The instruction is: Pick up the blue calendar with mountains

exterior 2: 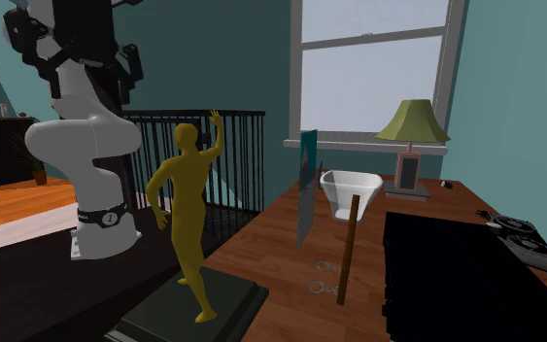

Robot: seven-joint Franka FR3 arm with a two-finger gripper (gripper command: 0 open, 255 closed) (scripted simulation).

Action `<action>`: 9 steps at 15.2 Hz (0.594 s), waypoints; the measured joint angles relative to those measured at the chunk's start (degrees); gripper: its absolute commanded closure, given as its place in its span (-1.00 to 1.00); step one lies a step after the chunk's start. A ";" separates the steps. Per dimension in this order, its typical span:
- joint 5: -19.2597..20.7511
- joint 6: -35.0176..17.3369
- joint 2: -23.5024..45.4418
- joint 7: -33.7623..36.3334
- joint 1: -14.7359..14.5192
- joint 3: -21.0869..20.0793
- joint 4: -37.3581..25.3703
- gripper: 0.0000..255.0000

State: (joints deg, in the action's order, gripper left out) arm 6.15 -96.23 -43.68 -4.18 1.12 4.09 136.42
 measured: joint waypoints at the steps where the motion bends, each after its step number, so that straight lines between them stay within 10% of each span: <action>1: 0.00 0.00 0.00 0.00 0.00 0.00 0.00 -1.00; 9: -6.46 -1.77 1.34 20.94 0.21 -11.92 0.27 -1.00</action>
State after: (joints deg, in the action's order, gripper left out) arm -0.30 -98.00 -42.35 16.76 1.33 -7.84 136.69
